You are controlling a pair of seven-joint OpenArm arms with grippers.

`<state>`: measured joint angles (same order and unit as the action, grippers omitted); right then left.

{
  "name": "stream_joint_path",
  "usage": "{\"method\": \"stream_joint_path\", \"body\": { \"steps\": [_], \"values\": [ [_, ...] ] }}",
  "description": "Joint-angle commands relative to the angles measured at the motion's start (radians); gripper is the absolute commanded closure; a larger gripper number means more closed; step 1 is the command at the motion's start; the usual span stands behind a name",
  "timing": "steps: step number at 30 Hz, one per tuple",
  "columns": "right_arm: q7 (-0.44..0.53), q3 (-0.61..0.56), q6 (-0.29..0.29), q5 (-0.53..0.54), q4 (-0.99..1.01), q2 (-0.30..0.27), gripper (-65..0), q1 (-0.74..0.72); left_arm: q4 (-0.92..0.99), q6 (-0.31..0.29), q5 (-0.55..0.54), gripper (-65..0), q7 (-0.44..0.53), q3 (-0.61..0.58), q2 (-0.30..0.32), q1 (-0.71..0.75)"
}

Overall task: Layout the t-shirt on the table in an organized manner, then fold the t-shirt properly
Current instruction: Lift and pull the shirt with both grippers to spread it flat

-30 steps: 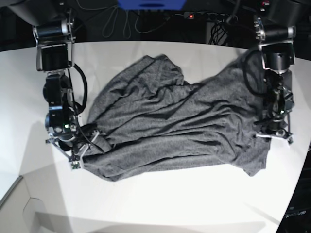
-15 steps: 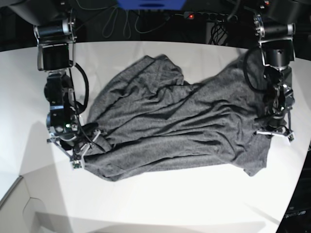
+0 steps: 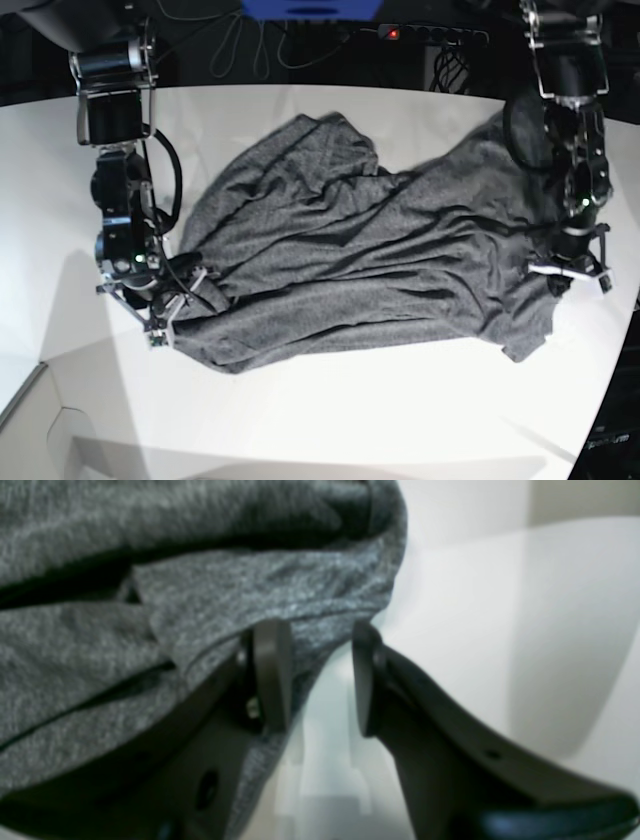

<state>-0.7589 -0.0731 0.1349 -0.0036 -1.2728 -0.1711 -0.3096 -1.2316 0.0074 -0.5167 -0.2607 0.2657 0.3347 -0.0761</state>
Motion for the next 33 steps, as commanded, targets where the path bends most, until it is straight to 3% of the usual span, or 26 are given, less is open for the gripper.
{"method": "stream_joint_path", "body": {
  "steps": [1, 10, 21, 28, 30, 33],
  "values": [
    [0.019, 0.003, 0.007, -0.003, -0.02, -0.006, -21.5, -0.027, -0.038, -0.001, -0.003, -0.1, 0.022, 0.005, 0.016, 0.009],
    [0.019, 0.003, 0.007, -0.003, -0.02, -0.006, -21.5, -0.027, -0.078, -0.01, -0.001, -0.1, 0.022, 0.122, -0.029, 0.198],
    [0.014, 0.005, 0.007, -0.003, -0.02, -0.005, -21.5, -0.027, -0.208, -0.005, -0.003, -1.5, 0.021, 0.129, -0.036, 0.312],
    [-0.029, 0.006, 0.007, -0.003, -0.04, -0.005, -21.5, -0.029, -0.343, -0.004, -0.004, -28.1, 0.021, 0.137, -0.036, 0.356],
    [-0.029, 0.006, 0.007, -0.003, -0.066, -0.006, -21.5, -0.027, -0.374, -0.004, -0.004, -32.1, 0.022, 0.18, -0.041, 0.362],
    [-0.03, 0.005, 0.007, -0.003, -0.074, -0.006, -21.5, -0.027, -0.307, -0.007, -0.003, -32.5, 0.022, 0.248, -0.073, 0.287]
  ]
}}
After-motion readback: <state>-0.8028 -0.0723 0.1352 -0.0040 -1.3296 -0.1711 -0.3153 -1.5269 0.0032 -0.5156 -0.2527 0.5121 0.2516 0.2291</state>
